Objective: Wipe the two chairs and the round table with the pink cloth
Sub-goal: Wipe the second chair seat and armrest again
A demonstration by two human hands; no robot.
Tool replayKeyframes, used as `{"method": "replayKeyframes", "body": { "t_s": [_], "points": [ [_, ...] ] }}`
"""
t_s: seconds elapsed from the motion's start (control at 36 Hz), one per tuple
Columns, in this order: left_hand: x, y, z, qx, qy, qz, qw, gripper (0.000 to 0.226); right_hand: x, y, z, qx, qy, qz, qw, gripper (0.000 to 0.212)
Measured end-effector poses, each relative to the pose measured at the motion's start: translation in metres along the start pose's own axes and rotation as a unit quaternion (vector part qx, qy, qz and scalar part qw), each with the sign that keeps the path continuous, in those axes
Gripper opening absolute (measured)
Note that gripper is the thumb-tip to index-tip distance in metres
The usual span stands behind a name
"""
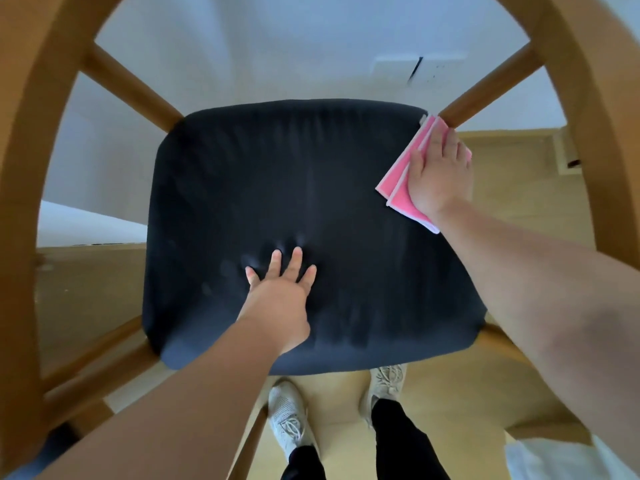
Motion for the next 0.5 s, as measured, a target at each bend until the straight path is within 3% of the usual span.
{"method": "replayKeyframes", "body": {
  "t_s": [0.22,0.33,0.5],
  "points": [
    [0.0,0.0,0.001,-0.03,0.006,0.016,0.999,0.085,-0.045,0.024,0.115,0.019,0.074,-0.041,0.996,0.061],
    [0.0,0.006,0.009,-0.081,0.01,0.048,0.996,0.09,-0.056,0.036,0.187,0.017,0.111,-0.05,0.992,0.068],
    [0.006,0.043,0.061,-0.164,0.028,0.102,0.981,0.076,-0.064,0.05,0.22,0.038,0.074,-0.05,0.995,0.074]
  ]
}}
Point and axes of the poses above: each hand's wrist, its own z-axis away from the middle knuckle, its own y-axis out of the palm, x = y × z, the point moved 6 cm from there along -z, towards the middle knuckle, and after that the axes turned 2 degrees about z, right-handed, at the moved point
